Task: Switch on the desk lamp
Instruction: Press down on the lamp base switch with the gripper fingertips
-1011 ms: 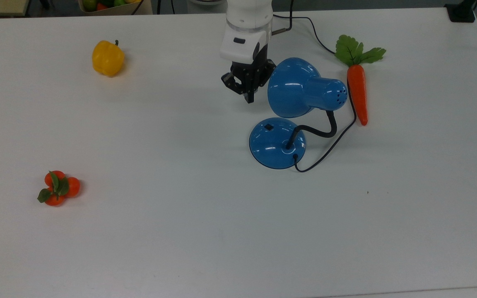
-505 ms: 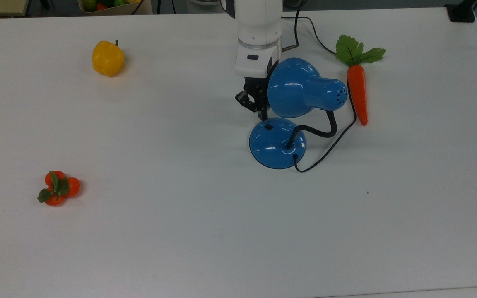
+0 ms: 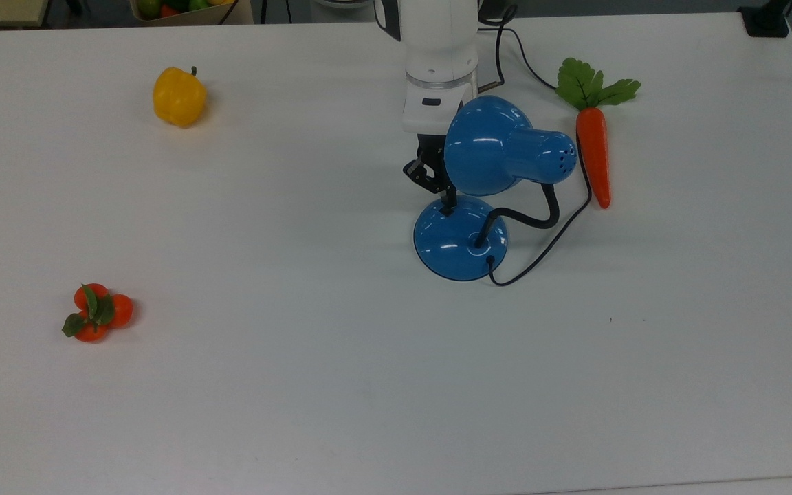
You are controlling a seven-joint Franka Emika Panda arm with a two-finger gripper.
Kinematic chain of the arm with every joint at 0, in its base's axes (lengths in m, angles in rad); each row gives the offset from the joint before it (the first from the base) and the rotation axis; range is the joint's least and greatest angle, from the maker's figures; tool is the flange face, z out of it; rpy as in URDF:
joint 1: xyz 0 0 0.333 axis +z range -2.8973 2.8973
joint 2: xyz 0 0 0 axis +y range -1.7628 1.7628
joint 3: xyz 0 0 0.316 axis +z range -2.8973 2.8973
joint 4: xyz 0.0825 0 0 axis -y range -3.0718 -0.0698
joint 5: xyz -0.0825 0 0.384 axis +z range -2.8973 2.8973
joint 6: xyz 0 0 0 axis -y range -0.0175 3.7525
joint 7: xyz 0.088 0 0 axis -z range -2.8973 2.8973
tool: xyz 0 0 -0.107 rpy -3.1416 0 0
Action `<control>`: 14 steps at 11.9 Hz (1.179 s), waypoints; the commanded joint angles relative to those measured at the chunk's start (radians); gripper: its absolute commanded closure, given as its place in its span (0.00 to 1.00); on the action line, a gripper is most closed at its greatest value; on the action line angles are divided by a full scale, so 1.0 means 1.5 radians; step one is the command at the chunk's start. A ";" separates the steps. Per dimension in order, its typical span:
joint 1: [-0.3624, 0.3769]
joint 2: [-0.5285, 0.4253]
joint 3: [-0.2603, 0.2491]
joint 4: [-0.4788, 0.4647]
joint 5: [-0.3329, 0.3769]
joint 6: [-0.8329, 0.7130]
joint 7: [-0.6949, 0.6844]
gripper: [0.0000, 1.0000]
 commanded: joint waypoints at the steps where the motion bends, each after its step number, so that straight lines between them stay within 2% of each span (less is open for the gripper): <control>1: -0.001 0.006 0.001 0.008 0.000 0.018 -0.009 1.00; 14: -0.001 0.031 0.001 0.042 0.000 0.019 -0.004 1.00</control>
